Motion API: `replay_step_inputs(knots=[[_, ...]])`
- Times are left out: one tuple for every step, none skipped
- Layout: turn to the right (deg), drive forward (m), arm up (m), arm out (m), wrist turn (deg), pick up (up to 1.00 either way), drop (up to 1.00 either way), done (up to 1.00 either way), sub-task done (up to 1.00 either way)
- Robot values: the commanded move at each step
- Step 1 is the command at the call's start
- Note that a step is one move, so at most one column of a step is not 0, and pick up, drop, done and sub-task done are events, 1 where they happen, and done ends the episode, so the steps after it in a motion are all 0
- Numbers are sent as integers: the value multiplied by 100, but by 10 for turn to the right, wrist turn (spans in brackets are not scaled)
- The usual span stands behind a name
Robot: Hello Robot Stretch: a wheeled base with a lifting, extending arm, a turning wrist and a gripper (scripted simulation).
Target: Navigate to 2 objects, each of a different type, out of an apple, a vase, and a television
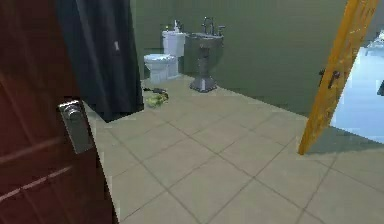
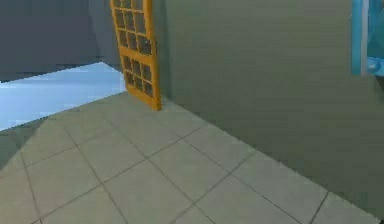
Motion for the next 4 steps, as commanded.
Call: replay_step_inputs(knots=[[-420, 0, 0, 0, 0, 0, 0, 0, 0], [0, 35, 0, 0, 0, 0, 0, 0, 0], [-450, 0, 0, 0, 0, 0, 0, 0, 0], [-240, 0, 0, 0, 0, 0, 0, 0, 0]])
